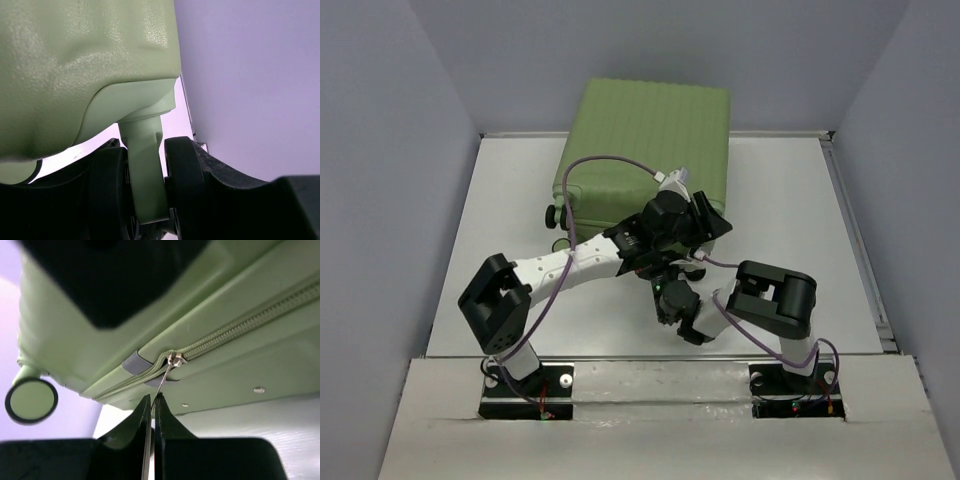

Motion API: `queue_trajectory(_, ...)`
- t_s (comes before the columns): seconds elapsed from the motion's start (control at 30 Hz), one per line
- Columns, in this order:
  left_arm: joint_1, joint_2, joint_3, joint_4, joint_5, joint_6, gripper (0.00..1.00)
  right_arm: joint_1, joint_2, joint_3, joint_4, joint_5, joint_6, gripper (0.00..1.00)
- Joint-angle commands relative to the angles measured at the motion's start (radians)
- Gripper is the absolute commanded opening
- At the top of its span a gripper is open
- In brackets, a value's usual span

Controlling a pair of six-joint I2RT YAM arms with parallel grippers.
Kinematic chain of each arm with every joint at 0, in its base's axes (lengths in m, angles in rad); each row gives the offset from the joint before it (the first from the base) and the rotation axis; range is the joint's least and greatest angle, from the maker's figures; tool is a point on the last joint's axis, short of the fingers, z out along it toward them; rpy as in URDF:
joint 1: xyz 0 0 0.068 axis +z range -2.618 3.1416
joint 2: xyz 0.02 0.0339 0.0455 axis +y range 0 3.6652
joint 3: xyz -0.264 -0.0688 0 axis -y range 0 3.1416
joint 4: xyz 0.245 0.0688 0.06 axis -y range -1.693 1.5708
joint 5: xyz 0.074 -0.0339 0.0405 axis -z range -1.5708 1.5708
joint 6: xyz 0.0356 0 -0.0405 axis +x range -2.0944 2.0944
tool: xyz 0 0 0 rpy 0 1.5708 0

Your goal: Pack the luggage

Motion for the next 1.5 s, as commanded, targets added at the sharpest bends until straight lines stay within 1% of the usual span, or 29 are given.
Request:
queue_trajectory(0.0, -0.181, 0.08, 0.209, 0.618, 0.243, -0.184, 0.17, 0.115, 0.022, 0.128, 0.223, -0.511, -0.174, 0.07)
queue_trajectory(0.03, -0.176, 0.079, 0.214, 0.61, 0.254, -0.156, 0.32, 0.115, 0.015, 0.093, 0.248, -0.471, -0.168, 0.07)
queue_trajectory(0.07, -0.173, 0.073, 0.238, 0.557, 0.263, -0.128, 0.67, 0.115, -0.008, 0.053, 0.265, -0.446, -0.166, 0.07)
queue_trajectory(0.1, -0.17, 0.065, 0.259, 0.509, 0.275, -0.093, 0.83, 0.115, -0.024, 0.012, 0.266, -0.428, -0.153, 0.07)
queue_trajectory(0.13, -0.156, 0.053, 0.293, 0.349, 0.306, 0.015, 0.91, 0.115, -0.039, -0.059, 0.266, -0.397, -0.148, 0.07)
queue_trajectory(0.2, -0.142, 0.038, 0.368, 0.174, 0.318, 0.143, 0.99, 0.115, -0.063, -0.12, 0.266, -0.359, -0.136, 0.07)
queue_trajectory(0.23, -0.126, 0.027, 0.44, 0.089, 0.317, 0.208, 0.99, 0.115, -0.079, -0.168, 0.266, -0.331, -0.13, 0.07)
queue_trajectory(0.27, -0.115, 0.002, 0.474, -0.074, 0.311, 0.331, 0.99, 0.115, -0.082, -0.185, 0.266, -0.314, -0.128, 0.07)
queue_trajectory(0.3, -0.106, -0.016, 0.521, -0.156, 0.268, 0.383, 0.99, 0.115, -0.08, -0.2, 0.266, -0.299, -0.107, 0.07)
queue_trajectory(0.33, -0.086, -0.075, 0.53, -0.283, 0.231, 0.465, 0.99, 0.115, -0.079, -0.223, 0.266, -0.297, -0.1, 0.07)
queue_trajectory(0.4, -0.06, -0.155, 0.504, -0.382, 0.153, 0.53, 0.99, 0.115, -0.073, -0.239, 0.266, -0.29, -0.096, 0.07)
queue_trajectory(0.43, -0.046, -0.259, 0.473, -0.448, 0.049, 0.547, 0.99, 0.106, -0.067, -0.245, 0.266, -0.285, -0.082, 0.07)
queue_trajectory(0.47, -0.003, -0.325, 0.427, -0.467, 0.001, 0.556, 0.99, 0.105, -0.064, -0.255, 0.266, -0.285, -0.08, 0.07)
queue_trajectory(0.5, 0.031, -0.387, 0.321, -0.487, -0.024, 0.552, 0.99, 0.105, -0.062, -0.262, 0.266, -0.283, -0.08, 0.07)
queue_trajectory(0.53, 0.072, -0.513, 0.268, -0.514, -0.085, 0.544, 0.99, 0.105, -0.062, -0.268, 0.266, -0.277, -0.076, 0.07)
queue_trajectory(0.57, 0.115, -0.577, 0.213, -0.574, -0.097, 0.54, 0.99, 0.105, -0.064, -0.272, 0.268, -0.279, -0.076, 0.07)
queue_trajectory(0.6, 0.191, -0.629, 0.118, -0.617, -0.134, 0.541, 0.99, 0.105, -0.067, -0.282, 0.266, -0.282, -0.074, 0.07)
queue_trajectory(0.63, 0.221, -0.721, 0.079, -0.719, -0.157, 0.543, 0.99, 0.105, -0.068, -0.288, 0.266, -0.283, -0.074, 0.07)
queue_trajectory(0.67, 0.256, -0.76, 0.006, -0.767, -0.183, 0.54, 0.99, 0.105, -0.07, -0.295, 0.268, -0.283, -0.073, 0.07)
queue_trajectory(0.7, 0.264, -0.822, -0.031, -0.853, -0.233, 0.523, 0.99, 0.105, -0.071, -0.3, 0.268, -0.282, -0.067, 0.07)
queue_trajectory(0.8, 0.27, -0.898, -0.143, -0.936, -0.307, 0.483, 0.99, 0.105, -0.079, -0.309, 0.266, -0.277, -0.068, 0.07)
queue_trajectory(0.83, 0.272, -0.926, -0.16, -0.957, -0.364, 0.472, 0.99, 0.105, -0.082, -0.311, 0.266, -0.279, -0.076, 0.07)
queue_trajectory(0.87, 0.272, -0.929, -0.19, -0.991, -0.389, 0.455, 0.99, 0.105, -0.091, -0.314, 0.266, -0.282, -0.079, 0.07)
queue_trajectory(0.9, 0.273, -0.93, -0.203, -0.996, -0.4, 0.452, 0.99, 0.105, -0.096, -0.314, 0.266, -0.286, -0.086, 0.07)
queue_trajectory(1.0, 0.281, -0.903, -0.217, -0.944, -0.352, 0.477, 0.99, 0.105, -0.11, -0.318, 0.266, -0.305, -0.113, 0.07)
queue_trajectory(1.17, 0.312, -0.79, -0.208, -0.864, -0.294, 0.509, 0.99, 0.105, -0.125, -0.334, 0.266, -0.329, -0.136, 0.07)
queue_trajectory(1.3, 0.333, -0.74, -0.205, -0.844, -0.363, 0.526, 0.99, 0.105, -0.133, -0.341, 0.266, -0.343, -0.145, 0.08)
queue_trajectory(1.33, 0.347, -0.737, -0.208, -0.838, -0.381, 0.535, 0.99, 0.105, -0.133, -0.345, 0.265, -0.349, -0.148, 0.09)
queue_trajectory(1.47, 0.375, -0.711, -0.216, -0.788, -0.374, 0.558, 0.99, 0.105, -0.13, -0.345, 0.265, -0.36, -0.154, 0.13)
